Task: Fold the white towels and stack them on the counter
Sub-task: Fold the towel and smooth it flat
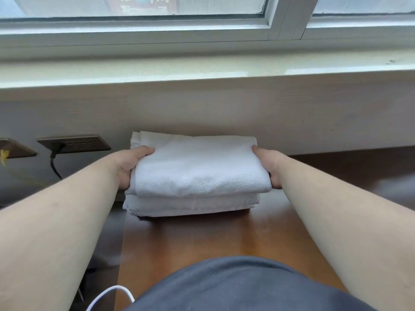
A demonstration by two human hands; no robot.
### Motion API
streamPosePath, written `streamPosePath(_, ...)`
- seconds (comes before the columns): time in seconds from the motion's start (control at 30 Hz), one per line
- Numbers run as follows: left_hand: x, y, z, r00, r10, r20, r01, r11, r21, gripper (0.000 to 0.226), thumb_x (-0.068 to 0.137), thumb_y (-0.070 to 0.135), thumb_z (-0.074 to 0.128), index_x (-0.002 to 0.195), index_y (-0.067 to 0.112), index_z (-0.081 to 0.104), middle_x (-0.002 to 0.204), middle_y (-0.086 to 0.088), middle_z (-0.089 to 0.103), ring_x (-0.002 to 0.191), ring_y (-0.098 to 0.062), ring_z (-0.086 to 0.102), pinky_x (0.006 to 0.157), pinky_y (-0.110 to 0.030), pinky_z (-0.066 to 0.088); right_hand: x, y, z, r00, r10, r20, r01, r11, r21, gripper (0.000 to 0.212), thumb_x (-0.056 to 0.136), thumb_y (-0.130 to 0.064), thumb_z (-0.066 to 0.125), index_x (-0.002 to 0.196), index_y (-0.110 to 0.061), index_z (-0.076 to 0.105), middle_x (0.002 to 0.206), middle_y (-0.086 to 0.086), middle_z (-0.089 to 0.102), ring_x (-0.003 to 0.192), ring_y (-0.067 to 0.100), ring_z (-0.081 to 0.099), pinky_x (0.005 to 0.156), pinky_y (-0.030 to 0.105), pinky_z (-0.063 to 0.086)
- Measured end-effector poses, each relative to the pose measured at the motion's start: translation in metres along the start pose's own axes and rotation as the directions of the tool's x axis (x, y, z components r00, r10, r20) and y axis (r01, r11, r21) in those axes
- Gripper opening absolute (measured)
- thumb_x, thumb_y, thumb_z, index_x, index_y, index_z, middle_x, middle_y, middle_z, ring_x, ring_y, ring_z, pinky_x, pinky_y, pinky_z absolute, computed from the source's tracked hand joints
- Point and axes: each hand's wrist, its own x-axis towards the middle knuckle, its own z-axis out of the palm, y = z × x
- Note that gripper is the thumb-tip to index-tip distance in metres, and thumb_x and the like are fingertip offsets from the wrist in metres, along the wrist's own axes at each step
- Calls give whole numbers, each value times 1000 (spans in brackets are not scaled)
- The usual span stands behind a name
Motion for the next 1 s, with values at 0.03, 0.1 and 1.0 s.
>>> streamPosePath(0.03,0,0,-2,1000,14,4,-14,1000,-18,34,90,31,67,116,9,67,96,-13,75,77,-28,74,60,-40,59,0,0,1,1000,-1,-7,1,1000,-15,45,99,-50,53,119,-11,63,106,9,74,92,26,72,77,37,58)
streamPosePath(0.1,1,-1,-2,999,38,-29,-39,999,-18,38,88,28,70,119,7,65,97,-14,75,79,-29,74,60,-41,59,1,2,1,999,-15,-42,12,998,-56,51,97,-53,55,123,-10,62,108,9,73,95,27,71,86,41,57)
streamPosePath(1.0,-37,-34,38,490,869,70,-311,99,945,68,94,44,51,152,25,24,157,-10,25,142,-30,23,115,-39,16,-33,37,30,535,-838,105,495,210,-843,57,98,-40,49,150,-20,38,156,6,35,144,27,29,116,43,27)
